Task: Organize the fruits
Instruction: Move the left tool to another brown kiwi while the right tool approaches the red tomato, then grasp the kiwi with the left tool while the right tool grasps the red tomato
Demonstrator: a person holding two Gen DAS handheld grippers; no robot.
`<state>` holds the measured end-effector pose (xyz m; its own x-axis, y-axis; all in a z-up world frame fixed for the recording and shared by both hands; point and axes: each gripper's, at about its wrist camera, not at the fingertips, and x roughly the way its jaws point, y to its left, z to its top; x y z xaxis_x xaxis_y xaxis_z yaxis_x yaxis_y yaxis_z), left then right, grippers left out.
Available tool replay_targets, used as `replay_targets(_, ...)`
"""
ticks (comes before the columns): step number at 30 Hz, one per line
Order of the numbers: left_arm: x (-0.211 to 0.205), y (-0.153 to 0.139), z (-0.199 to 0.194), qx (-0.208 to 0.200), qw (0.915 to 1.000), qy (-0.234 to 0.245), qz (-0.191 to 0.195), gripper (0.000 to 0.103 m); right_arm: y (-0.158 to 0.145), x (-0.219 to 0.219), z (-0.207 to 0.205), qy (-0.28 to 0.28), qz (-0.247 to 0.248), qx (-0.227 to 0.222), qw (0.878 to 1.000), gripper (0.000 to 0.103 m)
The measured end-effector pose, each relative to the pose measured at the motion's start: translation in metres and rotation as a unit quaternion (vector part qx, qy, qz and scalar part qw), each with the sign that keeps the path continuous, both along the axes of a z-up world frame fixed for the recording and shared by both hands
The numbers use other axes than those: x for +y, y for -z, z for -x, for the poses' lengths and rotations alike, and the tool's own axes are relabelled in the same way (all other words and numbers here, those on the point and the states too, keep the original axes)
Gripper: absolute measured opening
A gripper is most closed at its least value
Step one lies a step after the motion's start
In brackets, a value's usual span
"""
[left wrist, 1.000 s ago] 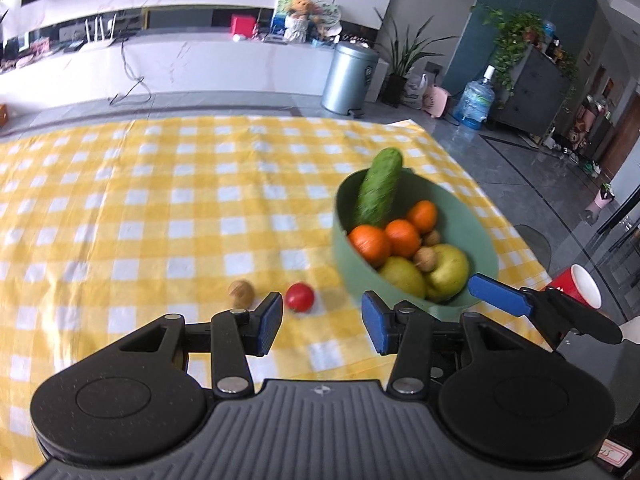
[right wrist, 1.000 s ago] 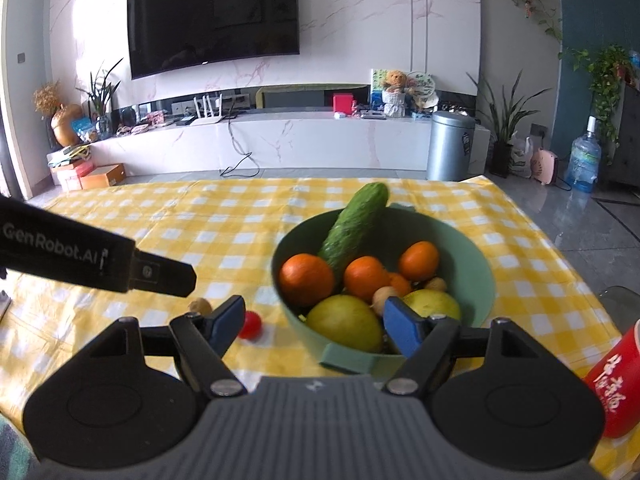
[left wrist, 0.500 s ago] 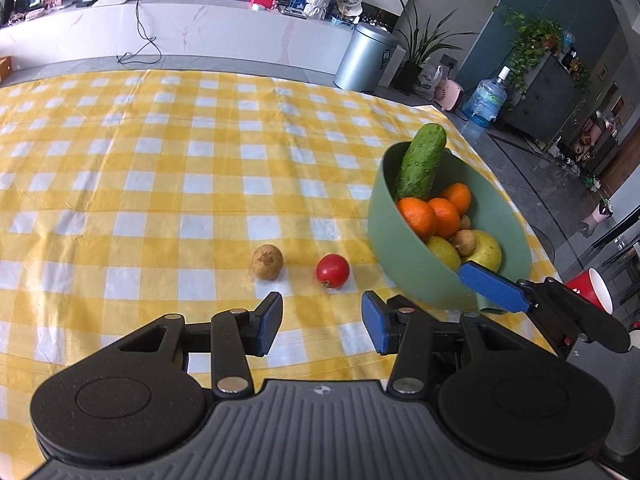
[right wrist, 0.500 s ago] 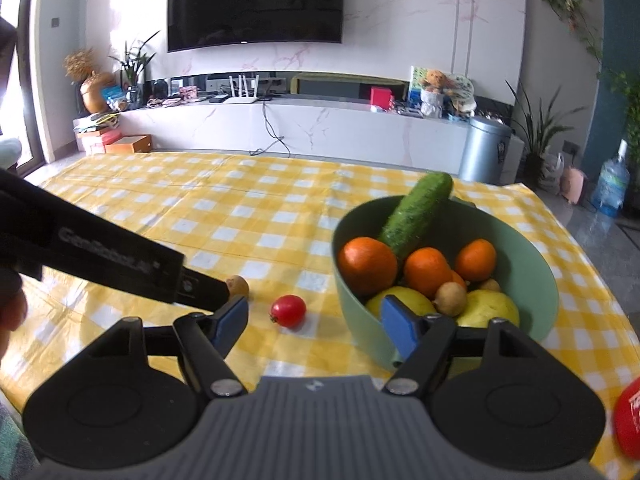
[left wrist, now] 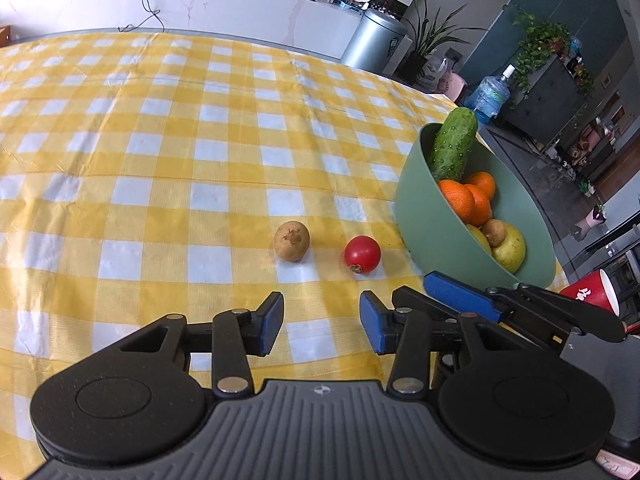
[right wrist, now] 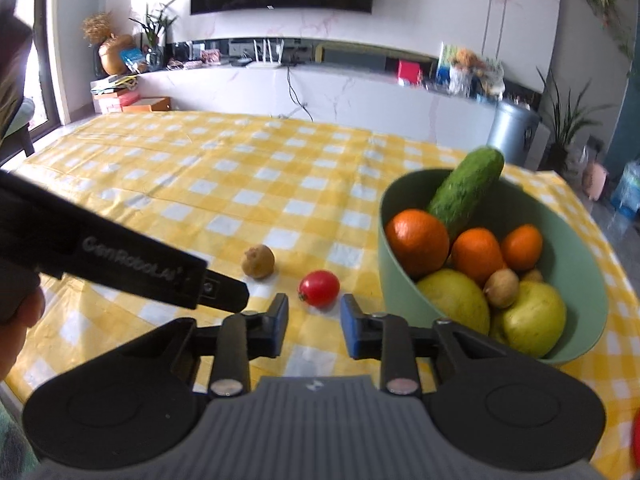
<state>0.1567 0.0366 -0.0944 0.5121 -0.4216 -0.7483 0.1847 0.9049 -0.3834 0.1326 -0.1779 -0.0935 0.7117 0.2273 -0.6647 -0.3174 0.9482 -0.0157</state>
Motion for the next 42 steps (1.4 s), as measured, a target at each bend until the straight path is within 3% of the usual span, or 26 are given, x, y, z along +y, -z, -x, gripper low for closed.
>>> replay_targets(6, 0.002, 0.009, -0.011, -0.009, 0.9996, -0.008, 0.026, 0.050, 0.008, 0.002, -0.012, 0.012, -0.009, 0.023, 1.000, 0.018)
replay_targets(18, -0.010, 0.020, -0.030, -0.045, 0.9985, -0.024, -0.017, 0.046, 0.024, 0.008, -0.035, 0.049, -0.029, 0.047, 0.997, 0.023)
replay_targets(21, -0.009, 0.022, -0.033, -0.047, 0.9983, -0.029, -0.021, 0.045, 0.025, 0.008, -0.036, 0.053, -0.039, 0.046, 0.997, 0.024)
replay_targets(27, -0.009, 0.024, -0.033, -0.051, 0.9981, -0.028, -0.020, 0.027, 0.028, 0.012, -0.039, 0.062, -0.040, 0.038, 0.997, 0.025)
replay_targets(42, -0.001, 0.018, -0.029, -0.051, 0.9972, -0.049, -0.024, 0.027, 0.035, 0.025, -0.045, 0.092, -0.029, 0.011, 0.995, 0.023)
